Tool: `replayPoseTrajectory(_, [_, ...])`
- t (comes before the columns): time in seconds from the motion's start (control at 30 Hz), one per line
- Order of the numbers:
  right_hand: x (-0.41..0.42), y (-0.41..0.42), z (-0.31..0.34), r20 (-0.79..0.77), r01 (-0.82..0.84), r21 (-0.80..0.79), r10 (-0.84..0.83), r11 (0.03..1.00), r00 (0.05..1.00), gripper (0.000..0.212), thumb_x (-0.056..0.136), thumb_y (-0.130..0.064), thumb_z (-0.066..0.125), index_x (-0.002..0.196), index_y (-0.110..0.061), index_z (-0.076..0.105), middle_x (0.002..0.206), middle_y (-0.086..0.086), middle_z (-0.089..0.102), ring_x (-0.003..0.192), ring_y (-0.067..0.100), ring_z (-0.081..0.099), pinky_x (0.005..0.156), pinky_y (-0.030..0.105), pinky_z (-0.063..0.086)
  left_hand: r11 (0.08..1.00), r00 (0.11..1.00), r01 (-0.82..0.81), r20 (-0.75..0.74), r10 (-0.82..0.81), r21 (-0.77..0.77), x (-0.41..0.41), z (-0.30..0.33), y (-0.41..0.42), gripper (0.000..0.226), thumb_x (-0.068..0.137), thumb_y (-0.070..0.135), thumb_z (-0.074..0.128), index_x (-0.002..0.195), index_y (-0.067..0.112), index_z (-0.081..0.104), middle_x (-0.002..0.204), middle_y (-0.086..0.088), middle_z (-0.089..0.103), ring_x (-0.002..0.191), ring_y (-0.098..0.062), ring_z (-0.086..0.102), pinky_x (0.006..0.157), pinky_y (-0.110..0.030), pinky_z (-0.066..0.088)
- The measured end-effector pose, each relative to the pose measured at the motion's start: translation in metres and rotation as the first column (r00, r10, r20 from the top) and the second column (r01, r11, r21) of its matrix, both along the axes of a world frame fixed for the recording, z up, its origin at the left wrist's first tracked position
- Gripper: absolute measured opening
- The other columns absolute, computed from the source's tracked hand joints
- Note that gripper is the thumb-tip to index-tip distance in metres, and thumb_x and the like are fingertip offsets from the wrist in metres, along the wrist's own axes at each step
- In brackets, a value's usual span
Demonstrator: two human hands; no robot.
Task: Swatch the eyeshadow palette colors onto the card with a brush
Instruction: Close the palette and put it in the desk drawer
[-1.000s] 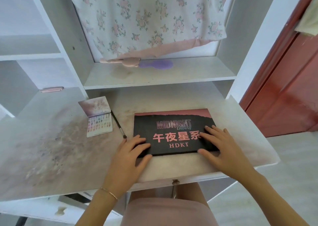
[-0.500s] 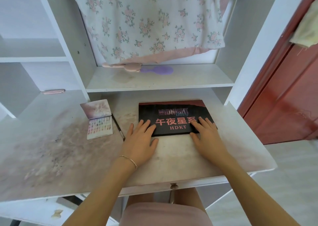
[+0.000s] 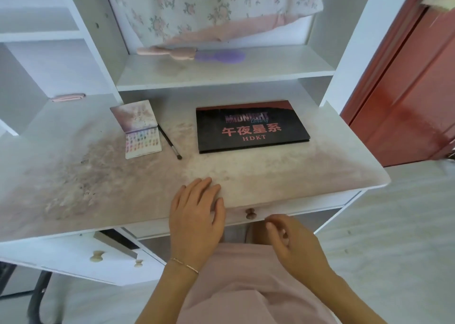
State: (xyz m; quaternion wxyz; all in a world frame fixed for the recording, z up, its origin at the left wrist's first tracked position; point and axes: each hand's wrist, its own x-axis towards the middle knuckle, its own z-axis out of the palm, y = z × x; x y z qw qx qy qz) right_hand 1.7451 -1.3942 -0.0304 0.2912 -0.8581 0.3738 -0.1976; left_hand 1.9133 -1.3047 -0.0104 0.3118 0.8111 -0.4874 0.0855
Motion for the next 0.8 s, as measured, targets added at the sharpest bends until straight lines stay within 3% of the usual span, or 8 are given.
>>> replayPoseTrajectory(0.07, [0.014,-0.008,-0.013,-0.162,0.06,0.054,-0.051,0.997,0.986,0.032,0.091,-0.044,0.043,0.105,-0.022,0.06,0.089,-0.011,0.065,0.096,0.014,0.057,0.07,0.025,0.038,1.0,1.0,-0.008,-0.005,0.008,0.001,-0.002,0.0,-0.001,0.033,0.086,0.026,0.045,0.099,0.009,0.071,0.11,-0.008,0.067,0.105,-0.027,0.061,0.095,-0.045,0.045])
replayPoseTrajectory(0.13, [0.033,-0.013,-0.02,-0.189,0.085,0.101,-0.065,0.991,0.98,0.035,0.09,-0.051,0.038,0.082,-0.023,0.059,0.07,-0.006,0.062,0.089,0.024,0.06,0.063,0.027,0.036,1.0,1.0,-0.008,0.002,0.008,0.006,-0.002,-0.001,0.0,0.032,0.086,0.024,0.046,0.099,0.008,0.071,0.109,-0.009,0.067,0.104,-0.027,0.062,0.093,-0.046,0.047])
replayPoseTrajectory(0.2, [0.049,-0.012,-0.024,-0.183,0.11,0.044,-0.1,0.993,0.978,0.038,0.091,-0.047,0.039,0.068,-0.02,0.053,0.069,0.003,0.064,0.081,0.032,0.061,0.06,0.028,0.034,1.0,1.0,-0.002,0.012,0.002,0.01,-0.001,-0.002,0.001,0.032,0.087,0.024,0.046,0.1,0.008,0.07,0.109,-0.01,0.067,0.104,-0.028,0.062,0.093,-0.047,0.047])
replayPoseTrajectory(0.33, [0.057,-0.005,-0.034,-0.192,0.178,-0.032,-0.18,0.984,0.965,0.034,0.091,-0.038,0.043,0.079,-0.011,0.06,0.084,0.013,0.069,0.081,0.035,0.06,0.063,0.032,0.038,1.0,1.0,-0.005,-0.004,0.005,-0.002,-0.002,-0.001,0.002,0.027,0.087,0.021,0.051,0.101,0.009,0.07,0.11,-0.009,0.067,0.105,-0.027,0.061,0.094,-0.047,0.047])
replayPoseTrajectory(0.47, [0.048,0.0,-0.043,-0.127,0.221,0.032,-0.216,0.975,0.968,0.041,0.085,-0.04,0.045,0.048,-0.023,0.035,0.055,0.0,0.059,0.054,0.024,0.045,0.048,0.027,0.025,1.0,0.995,-0.014,-0.104,0.011,-0.023,0.0,0.001,0.002,0.022,0.085,0.016,0.057,0.102,0.011,0.07,0.112,-0.006,0.066,0.107,-0.025,0.059,0.095,-0.046,0.046])
replayPoseTrajectory(0.53, [0.034,0.008,-0.054,-0.157,0.207,0.058,-0.195,0.977,0.968,0.042,0.08,-0.05,0.039,0.048,-0.023,0.039,0.042,-0.004,0.047,0.047,0.016,0.045,0.043,0.024,0.024,1.0,0.993,0.005,-0.121,-0.006,-0.015,0.003,0.002,0.003,0.02,0.086,0.013,0.061,0.104,0.01,0.069,0.115,-0.005,0.065,0.109,-0.024,0.057,0.098,-0.041,0.043])
replayPoseTrajectory(0.67, [-0.005,0.028,-0.073,-0.215,0.146,0.027,-0.137,0.989,0.967,0.025,0.076,-0.064,0.034,0.063,-0.047,0.048,0.061,-0.034,0.054,0.047,0.003,0.051,0.04,0.015,0.03,0.999,0.986,0.019,-0.168,-0.013,0.033,0.006,0.002,0.004,0.024,0.089,0.016,0.058,0.11,0.012,0.067,0.122,-0.003,0.061,0.117,-0.02,0.051,0.102,-0.031,0.033])
replayPoseTrajectory(0.8, [-0.019,0.039,-0.057,-0.219,0.077,0.063,-0.061,0.995,0.974,0.038,0.075,-0.063,0.032,0.049,-0.039,0.044,0.053,-0.026,0.054,0.062,-0.013,0.051,0.042,0.007,0.021,0.999,0.988,0.018,-0.152,-0.011,0.044,0.005,0.002,0.003,0.024,0.089,0.018,0.057,0.111,0.013,0.066,0.123,-0.002,0.06,0.117,-0.019,0.05,0.102,-0.028,0.03])
